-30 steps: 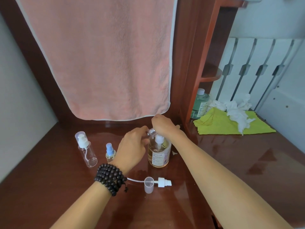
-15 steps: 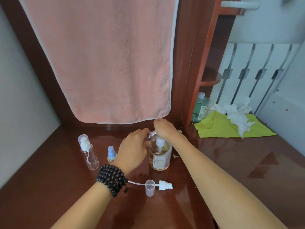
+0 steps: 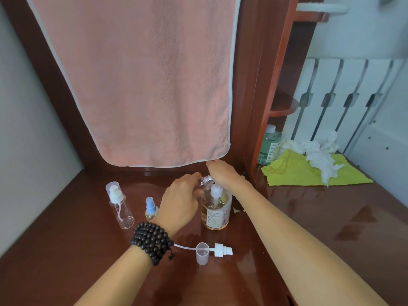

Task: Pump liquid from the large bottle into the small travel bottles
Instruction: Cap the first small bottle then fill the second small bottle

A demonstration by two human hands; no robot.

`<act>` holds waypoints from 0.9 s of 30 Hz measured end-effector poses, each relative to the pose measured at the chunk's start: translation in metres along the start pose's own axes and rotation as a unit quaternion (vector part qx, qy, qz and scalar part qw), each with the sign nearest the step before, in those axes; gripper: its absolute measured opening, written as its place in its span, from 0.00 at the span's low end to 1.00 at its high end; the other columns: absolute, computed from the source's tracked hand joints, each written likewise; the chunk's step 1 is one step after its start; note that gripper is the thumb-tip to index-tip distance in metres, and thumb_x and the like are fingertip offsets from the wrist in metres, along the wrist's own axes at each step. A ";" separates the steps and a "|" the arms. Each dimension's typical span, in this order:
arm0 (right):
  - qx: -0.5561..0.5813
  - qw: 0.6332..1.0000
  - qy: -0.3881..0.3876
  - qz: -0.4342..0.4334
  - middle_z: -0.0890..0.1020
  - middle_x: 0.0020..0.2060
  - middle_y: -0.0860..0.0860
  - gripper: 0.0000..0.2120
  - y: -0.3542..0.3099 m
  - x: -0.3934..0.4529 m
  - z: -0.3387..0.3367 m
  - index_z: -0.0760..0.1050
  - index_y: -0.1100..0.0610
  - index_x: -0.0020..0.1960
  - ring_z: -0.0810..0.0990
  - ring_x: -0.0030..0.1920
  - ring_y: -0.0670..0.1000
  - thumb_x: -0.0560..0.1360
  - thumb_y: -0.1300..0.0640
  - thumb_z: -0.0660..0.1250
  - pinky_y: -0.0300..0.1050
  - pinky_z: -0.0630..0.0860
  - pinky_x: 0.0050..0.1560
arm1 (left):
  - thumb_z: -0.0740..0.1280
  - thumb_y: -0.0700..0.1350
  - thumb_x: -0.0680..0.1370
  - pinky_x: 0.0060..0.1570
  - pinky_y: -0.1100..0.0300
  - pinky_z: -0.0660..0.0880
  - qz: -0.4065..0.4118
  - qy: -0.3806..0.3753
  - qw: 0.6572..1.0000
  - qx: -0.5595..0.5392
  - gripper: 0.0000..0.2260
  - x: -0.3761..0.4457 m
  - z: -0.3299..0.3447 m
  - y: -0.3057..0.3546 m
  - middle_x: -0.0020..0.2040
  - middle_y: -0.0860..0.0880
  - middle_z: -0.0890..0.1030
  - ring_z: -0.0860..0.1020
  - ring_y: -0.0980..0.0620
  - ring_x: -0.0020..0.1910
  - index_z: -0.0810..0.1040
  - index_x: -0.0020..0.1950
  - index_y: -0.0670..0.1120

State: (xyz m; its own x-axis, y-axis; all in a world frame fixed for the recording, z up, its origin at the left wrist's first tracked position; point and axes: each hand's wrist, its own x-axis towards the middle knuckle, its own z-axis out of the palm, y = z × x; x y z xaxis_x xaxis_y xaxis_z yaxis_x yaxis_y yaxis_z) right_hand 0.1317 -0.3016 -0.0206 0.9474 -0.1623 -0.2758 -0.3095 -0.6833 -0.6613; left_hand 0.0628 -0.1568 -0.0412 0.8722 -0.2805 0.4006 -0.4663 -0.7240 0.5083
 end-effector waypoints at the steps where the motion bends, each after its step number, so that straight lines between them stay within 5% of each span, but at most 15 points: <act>1: -0.008 1.000 0.004 0.000 0.75 0.52 0.51 0.13 0.002 0.003 0.003 0.69 0.54 0.45 0.75 0.61 0.57 0.82 0.53 0.49 0.60 0.65 0.71 | 0.66 0.38 0.76 0.47 0.45 0.76 0.000 0.000 1.000 -0.001 0.13 -0.001 0.002 -0.001 0.48 0.51 0.79 0.78 0.46 0.49 0.75 0.59 0.48; 6: -0.043 0.999 0.006 0.014 0.79 0.60 0.57 0.07 0.019 0.030 0.024 0.67 0.52 0.46 0.77 0.61 0.61 0.78 0.53 0.51 0.65 0.69 0.70 | 0.66 0.38 0.76 0.46 0.44 0.77 -0.008 -0.007 1.000 0.013 0.10 -0.004 0.012 -0.001 0.47 0.50 0.79 0.79 0.44 0.47 0.75 0.56 0.47; 10: -0.049 0.999 0.001 0.024 0.78 0.57 0.56 0.14 0.007 0.005 0.008 0.71 0.54 0.48 0.76 0.60 0.59 0.73 0.52 0.48 0.63 0.65 0.69 | 0.66 0.39 0.76 0.46 0.44 0.76 -0.002 -0.011 1.000 0.009 0.09 -0.003 0.007 -0.003 0.46 0.51 0.79 0.78 0.46 0.47 0.74 0.54 0.49; 13: -0.028 0.999 0.024 0.021 0.77 0.59 0.54 0.23 0.001 -0.007 -0.004 0.74 0.55 0.59 0.73 0.63 0.58 0.77 0.47 0.47 0.61 0.57 0.64 | 0.66 0.39 0.76 0.47 0.45 0.76 0.000 -0.006 1.000 -0.004 0.11 -0.001 0.001 -0.002 0.48 0.53 0.79 0.77 0.48 0.48 0.74 0.57 0.49; 18: -0.054 0.998 0.014 0.012 0.77 0.56 0.55 0.15 0.005 -0.001 0.007 0.72 0.56 0.51 0.74 0.64 0.58 0.74 0.52 0.50 0.63 0.62 0.71 | 0.66 0.38 0.76 0.45 0.45 0.75 -0.002 -0.002 1.000 0.009 0.09 -0.003 0.007 -0.001 0.45 0.51 0.77 0.77 0.45 0.45 0.75 0.55 0.46; 23: -0.050 0.997 0.021 0.047 0.76 0.66 0.56 0.17 0.012 0.001 0.014 0.71 0.54 0.63 0.71 0.69 0.59 0.80 0.56 0.49 0.63 0.59 0.74 | 0.65 0.39 0.76 0.45 0.44 0.76 -0.006 -0.006 1.000 0.029 0.11 -0.007 0.014 -0.004 0.47 0.49 0.79 0.78 0.44 0.46 0.74 0.58 0.46; 27: -0.054 0.998 0.027 0.033 0.76 0.64 0.56 0.20 0.009 -0.003 0.009 0.72 0.55 0.64 0.70 0.69 0.60 0.79 0.52 0.49 0.62 0.57 0.69 | 0.65 0.41 0.77 0.46 0.44 0.76 -0.004 -0.011 1.000 0.021 0.10 -0.008 0.011 -0.006 0.48 0.51 0.79 0.78 0.46 0.47 0.73 0.58 0.49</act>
State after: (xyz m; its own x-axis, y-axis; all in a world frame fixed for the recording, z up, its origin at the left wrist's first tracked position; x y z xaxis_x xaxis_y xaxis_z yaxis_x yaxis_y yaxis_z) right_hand 0.1255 -0.3009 -0.0314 0.9289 -0.2455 -0.2772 -0.3641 -0.7420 -0.5629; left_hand 0.0605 -0.1568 -0.0556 0.8794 -0.2874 0.3794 -0.4527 -0.7516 0.4799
